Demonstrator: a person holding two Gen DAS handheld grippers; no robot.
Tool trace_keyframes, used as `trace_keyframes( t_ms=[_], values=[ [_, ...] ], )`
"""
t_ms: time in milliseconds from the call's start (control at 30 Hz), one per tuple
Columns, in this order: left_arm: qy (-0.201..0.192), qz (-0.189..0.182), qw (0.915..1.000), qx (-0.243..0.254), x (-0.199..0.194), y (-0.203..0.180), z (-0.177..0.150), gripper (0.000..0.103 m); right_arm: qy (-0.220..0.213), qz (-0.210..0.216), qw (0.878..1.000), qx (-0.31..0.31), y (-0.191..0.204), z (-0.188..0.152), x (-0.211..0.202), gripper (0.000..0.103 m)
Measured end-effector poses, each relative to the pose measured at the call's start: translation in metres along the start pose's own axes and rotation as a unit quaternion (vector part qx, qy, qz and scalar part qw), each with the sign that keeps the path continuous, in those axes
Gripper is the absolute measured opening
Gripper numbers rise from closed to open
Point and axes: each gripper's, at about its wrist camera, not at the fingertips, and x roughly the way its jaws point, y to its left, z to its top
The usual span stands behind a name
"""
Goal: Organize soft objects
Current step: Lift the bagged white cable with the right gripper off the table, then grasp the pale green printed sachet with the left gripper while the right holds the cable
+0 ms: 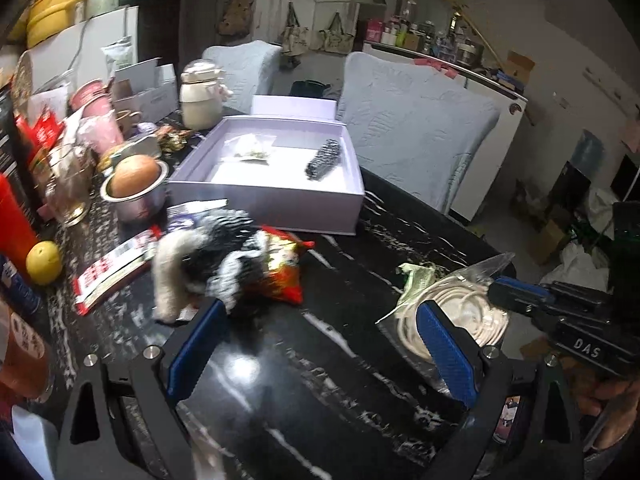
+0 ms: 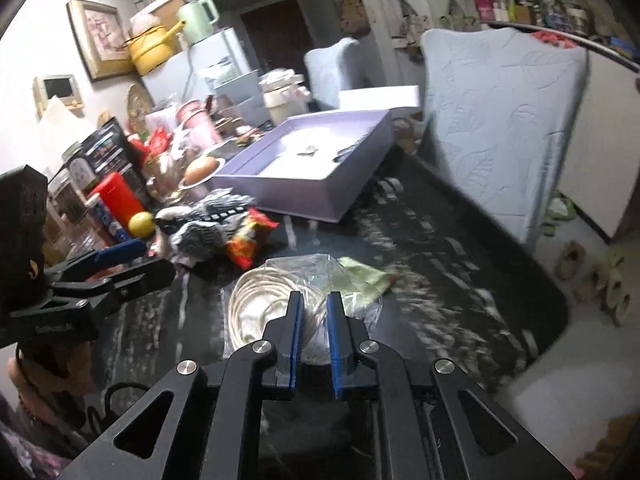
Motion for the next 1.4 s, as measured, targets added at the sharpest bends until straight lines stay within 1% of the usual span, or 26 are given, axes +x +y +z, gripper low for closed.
trace_keyframes(
  t_ms=[200, 367, 533, 633, 700, 800, 867, 900, 933, 1000, 1033, 1067, 1167, 1300, 1400],
  values=[
    [0.014, -0.031, 0.9992, 0.020, 0.021, -0.029, 0.005, 0.097, -0.017, -0.041, 0.999, 0.029, -0.036, -0.002, -0.022, 0.012],
    [0.033, -0.048, 0.9976, 0.036, 0.045, -0.055, 0.007, 0.097, -0.021, -0.064, 0.997, 0.048, -0.066, -0.003, -0.027, 0.012],
    [0.061, -0.058, 0.9953, 0.046, 0.071, -0.072, 0.007, 0.097, -0.015, -0.072, 0.995, 0.071, -0.094, -0.005, -0.023, 0.012],
    [0.074, -0.055, 0.9944, 0.053, 0.085, -0.078, 0.005, 0.097, -0.009, -0.073, 0.994, 0.080, -0.108, -0.006, -0.018, 0.012],
    [0.085, -0.052, 0.9936, 0.055, 0.095, -0.080, 0.004, 0.095, -0.005, -0.073, 0.994, 0.085, -0.115, -0.006, -0.014, 0.012],
    [0.103, -0.054, 0.9916, 0.056, 0.109, -0.083, 0.001, 0.088, -0.001, -0.069, 0.993, 0.090, -0.124, -0.005, -0.010, 0.012],
    [0.117, -0.056, 0.9900, 0.057, 0.118, -0.085, -0.001, 0.081, 0.003, -0.067, 0.994, 0.092, -0.127, -0.003, -0.005, 0.012],
    [0.108, -0.048, 0.9909, 0.065, 0.118, -0.086, -0.001, 0.079, 0.004, -0.067, 0.993, 0.093, -0.128, -0.002, -0.004, 0.012],
    [0.107, -0.046, 0.9906, 0.072, 0.118, -0.088, -0.001, 0.071, 0.005, -0.065, 0.993, 0.094, -0.130, -0.001, -0.002, 0.012],
    [0.102, -0.044, 0.9905, 0.080, 0.119, -0.091, 0.000, 0.062, 0.007, -0.061, 0.993, 0.098, -0.131, -0.001, -0.001, 0.012],
    [0.100, -0.041, 0.9906, 0.084, 0.119, -0.092, 0.000, 0.050, 0.008, -0.060, 0.993, 0.099, -0.132, 0.000, 0.000, 0.012],
    [0.097, -0.040, 0.9905, 0.088, 0.118, -0.092, 0.000, 0.046, 0.009, -0.059, 0.993, 0.100, -0.132, 0.000, 0.000, 0.012],
    [0.095, -0.047, 0.9908, 0.084, 0.116, -0.090, 0.001, 0.041, 0.011, -0.059, 0.993, 0.102, -0.133, -0.001, 0.002, 0.012],
    [0.096, -0.056, 0.9913, 0.070, 0.112, -0.084, 0.001, 0.038, 0.012, -0.055, 0.993, 0.100, -0.129, -0.001, 0.002, 0.012],
    [0.089, -0.054, 0.9924, 0.065, 0.104, -0.079, 0.000, 0.038, 0.011, -0.052, 0.994, 0.098, -0.122, -0.002, 0.001, 0.012]
  ],
)
